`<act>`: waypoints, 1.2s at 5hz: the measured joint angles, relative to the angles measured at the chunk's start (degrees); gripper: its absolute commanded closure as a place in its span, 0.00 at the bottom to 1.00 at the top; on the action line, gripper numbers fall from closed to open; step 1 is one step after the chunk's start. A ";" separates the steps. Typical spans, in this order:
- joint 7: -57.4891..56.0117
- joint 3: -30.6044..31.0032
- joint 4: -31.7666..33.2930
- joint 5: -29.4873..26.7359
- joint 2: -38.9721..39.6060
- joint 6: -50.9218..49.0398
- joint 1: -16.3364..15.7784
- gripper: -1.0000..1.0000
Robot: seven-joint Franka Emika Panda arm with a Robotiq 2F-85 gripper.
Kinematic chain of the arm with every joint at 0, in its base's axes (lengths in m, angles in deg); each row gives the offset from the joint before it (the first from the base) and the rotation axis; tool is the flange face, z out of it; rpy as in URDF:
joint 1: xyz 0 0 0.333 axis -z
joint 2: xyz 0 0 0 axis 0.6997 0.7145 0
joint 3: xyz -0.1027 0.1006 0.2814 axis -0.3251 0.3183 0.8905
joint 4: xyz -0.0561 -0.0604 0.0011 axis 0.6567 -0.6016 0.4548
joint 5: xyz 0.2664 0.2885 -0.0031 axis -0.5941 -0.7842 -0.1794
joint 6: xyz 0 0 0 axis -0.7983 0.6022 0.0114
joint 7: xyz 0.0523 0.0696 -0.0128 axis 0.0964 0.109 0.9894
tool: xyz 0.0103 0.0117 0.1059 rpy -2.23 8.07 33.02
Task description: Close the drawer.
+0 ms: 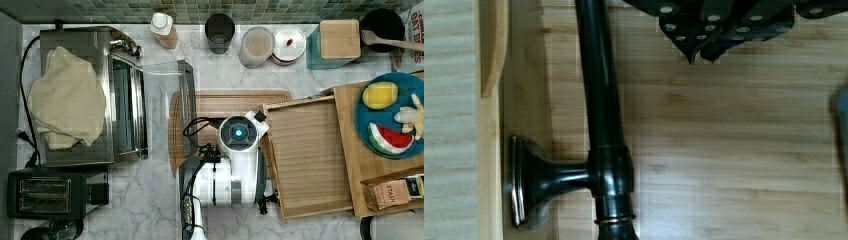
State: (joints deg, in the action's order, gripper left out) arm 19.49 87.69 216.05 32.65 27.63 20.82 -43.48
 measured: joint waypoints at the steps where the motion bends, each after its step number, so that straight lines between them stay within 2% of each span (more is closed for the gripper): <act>1: -0.06 0.00 0.34 0.40 1.46 4.78 0.01 1.00; 2: -0.06 0.00 0.22 3.18 3.84 8.31 0.15 1.00; 4: -0.36 -2.16 1.23 4.68 5.10 5.32 1.17 1.00; 6: -9.09 -3.52 0.90 5.63 4.62 5.62 2.82 1.00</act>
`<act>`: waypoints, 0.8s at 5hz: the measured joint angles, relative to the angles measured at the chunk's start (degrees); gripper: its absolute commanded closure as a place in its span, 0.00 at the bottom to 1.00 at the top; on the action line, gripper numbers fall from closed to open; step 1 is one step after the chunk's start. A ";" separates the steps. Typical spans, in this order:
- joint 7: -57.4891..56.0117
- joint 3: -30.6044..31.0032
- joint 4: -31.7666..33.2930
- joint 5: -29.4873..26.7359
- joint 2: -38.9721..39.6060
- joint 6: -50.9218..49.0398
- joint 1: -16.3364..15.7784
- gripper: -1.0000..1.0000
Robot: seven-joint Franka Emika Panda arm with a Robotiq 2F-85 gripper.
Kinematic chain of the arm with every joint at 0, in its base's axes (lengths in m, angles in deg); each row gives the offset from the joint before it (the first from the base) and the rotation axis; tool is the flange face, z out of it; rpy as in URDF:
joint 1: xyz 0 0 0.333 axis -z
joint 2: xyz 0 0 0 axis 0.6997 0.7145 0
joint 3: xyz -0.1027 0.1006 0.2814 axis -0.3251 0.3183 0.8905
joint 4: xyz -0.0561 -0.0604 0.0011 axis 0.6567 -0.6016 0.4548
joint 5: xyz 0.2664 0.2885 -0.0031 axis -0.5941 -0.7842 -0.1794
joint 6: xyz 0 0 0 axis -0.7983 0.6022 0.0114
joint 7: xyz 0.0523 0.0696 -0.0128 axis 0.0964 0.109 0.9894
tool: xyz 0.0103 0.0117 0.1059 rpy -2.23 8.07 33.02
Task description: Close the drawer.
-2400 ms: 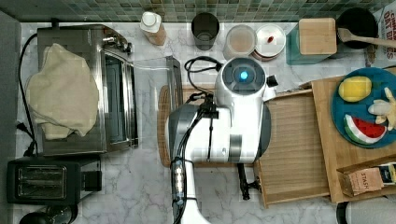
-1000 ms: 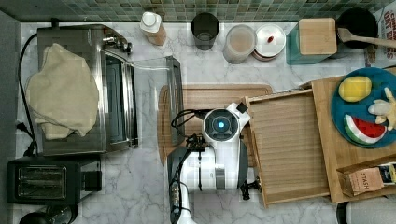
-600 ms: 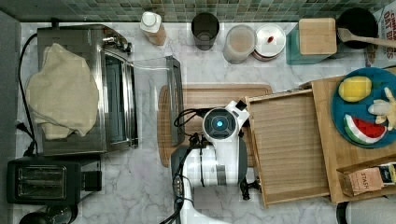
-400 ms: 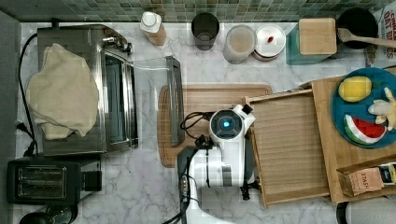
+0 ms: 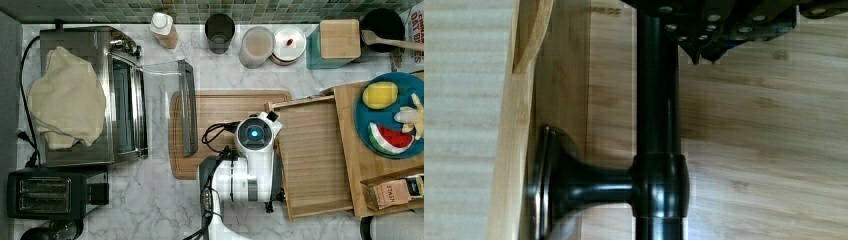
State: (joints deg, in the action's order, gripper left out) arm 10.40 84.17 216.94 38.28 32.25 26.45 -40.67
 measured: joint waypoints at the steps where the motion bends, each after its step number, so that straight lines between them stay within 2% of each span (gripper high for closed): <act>1: -9.51 -1.72 -0.45 0.14 1.03 2.10 1.47 1.00; 3: -17.85 -6.68 -9.62 -2.64 7.54 -1.18 5.54 1.00; 4: -20.76 -8.41 -12.76 -4.95 9.99 1.26 10.03 1.00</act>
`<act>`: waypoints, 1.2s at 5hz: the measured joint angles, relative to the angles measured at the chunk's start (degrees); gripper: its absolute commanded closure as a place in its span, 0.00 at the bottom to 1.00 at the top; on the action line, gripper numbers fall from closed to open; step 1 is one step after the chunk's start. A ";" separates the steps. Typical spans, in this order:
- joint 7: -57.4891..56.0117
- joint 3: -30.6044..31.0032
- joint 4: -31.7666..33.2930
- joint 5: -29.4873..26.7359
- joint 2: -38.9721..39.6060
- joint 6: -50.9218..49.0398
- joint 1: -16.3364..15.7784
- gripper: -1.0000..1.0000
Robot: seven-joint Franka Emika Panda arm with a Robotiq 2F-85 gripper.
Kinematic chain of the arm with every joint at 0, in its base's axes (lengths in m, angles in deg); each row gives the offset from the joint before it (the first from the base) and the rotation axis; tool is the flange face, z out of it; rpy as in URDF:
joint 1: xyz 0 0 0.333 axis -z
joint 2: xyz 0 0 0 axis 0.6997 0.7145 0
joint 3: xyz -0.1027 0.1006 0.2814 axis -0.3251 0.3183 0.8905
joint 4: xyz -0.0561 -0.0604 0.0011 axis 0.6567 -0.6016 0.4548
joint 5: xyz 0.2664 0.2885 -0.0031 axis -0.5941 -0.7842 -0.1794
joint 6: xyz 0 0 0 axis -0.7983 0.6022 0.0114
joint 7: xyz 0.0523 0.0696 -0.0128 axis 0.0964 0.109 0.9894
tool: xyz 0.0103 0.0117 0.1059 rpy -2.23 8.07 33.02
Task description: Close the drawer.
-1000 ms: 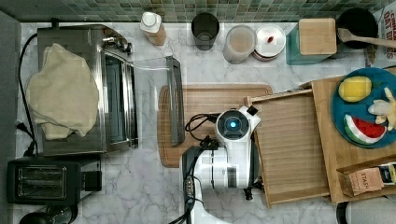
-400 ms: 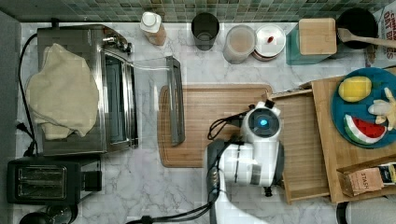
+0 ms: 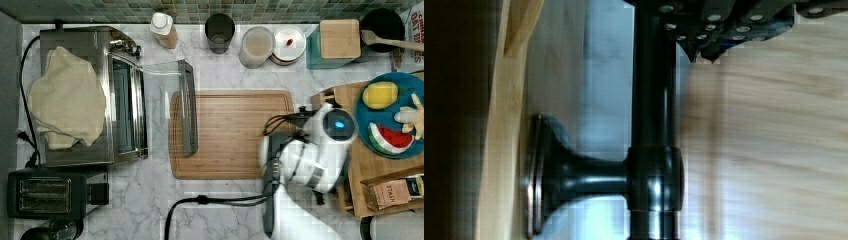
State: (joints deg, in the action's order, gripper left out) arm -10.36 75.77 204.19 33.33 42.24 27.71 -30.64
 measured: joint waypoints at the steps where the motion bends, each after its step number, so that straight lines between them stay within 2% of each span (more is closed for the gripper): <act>1: -3.08 -0.73 -2.46 -6.21 1.85 1.01 3.04 1.00; 6: -5.26 -0.41 -4.36 -6.90 2.85 -1.18 3.13 1.00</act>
